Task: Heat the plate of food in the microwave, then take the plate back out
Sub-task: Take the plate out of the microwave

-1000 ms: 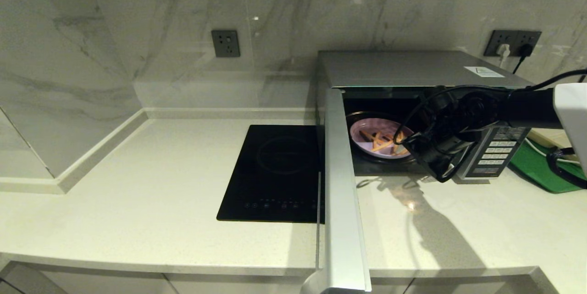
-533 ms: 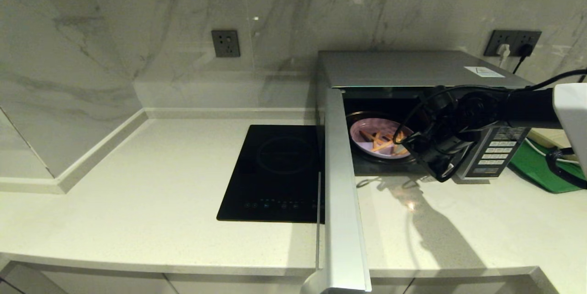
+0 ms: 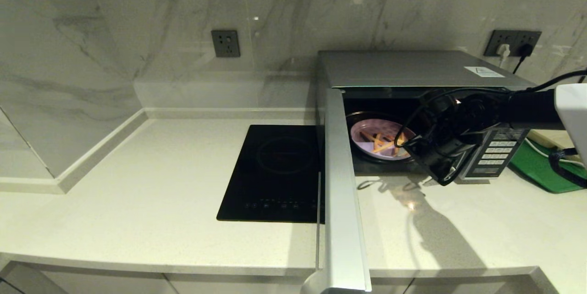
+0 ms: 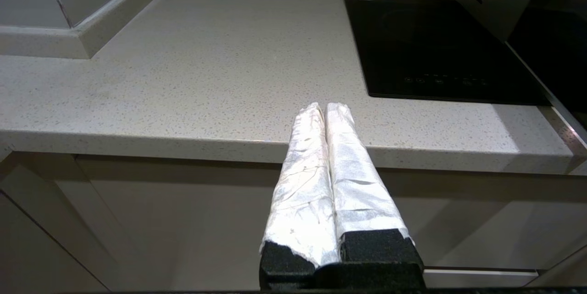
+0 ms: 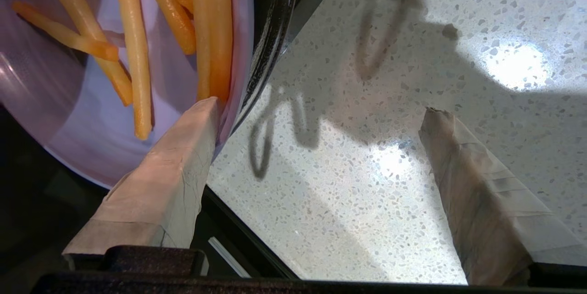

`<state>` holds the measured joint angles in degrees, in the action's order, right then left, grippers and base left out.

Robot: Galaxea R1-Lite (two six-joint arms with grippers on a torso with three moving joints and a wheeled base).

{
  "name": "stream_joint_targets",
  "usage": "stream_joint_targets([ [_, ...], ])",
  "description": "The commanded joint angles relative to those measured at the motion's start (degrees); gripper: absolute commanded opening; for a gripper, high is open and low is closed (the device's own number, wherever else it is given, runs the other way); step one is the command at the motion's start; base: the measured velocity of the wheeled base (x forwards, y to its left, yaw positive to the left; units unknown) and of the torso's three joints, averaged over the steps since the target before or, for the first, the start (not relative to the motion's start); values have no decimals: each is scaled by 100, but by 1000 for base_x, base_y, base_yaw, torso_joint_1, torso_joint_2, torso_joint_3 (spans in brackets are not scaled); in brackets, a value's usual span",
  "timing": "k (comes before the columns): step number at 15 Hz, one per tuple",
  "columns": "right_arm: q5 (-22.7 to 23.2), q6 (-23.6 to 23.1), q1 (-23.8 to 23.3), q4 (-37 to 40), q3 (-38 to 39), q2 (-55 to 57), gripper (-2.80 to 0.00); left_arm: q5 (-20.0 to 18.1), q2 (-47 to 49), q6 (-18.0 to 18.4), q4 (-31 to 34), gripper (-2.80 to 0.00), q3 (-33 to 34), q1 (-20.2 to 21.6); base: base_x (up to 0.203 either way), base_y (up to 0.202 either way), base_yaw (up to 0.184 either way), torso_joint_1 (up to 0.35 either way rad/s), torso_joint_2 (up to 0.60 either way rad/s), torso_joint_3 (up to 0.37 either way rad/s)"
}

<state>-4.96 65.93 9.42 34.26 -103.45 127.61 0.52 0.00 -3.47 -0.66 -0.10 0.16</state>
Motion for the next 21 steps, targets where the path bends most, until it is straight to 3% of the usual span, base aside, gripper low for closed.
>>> stream_joint_targets([
  [1, -5, 34, 1, 20, 9, -63, 0, 0, 0, -4, -4, -280, 1, 2, 0, 0, 0, 0, 0, 0],
  [21, -14, 34, 7, -103, 176, -26, 0, 0, 0, -4, -4, -280, 1, 2, 0, 0, 0, 0, 0, 0],
])
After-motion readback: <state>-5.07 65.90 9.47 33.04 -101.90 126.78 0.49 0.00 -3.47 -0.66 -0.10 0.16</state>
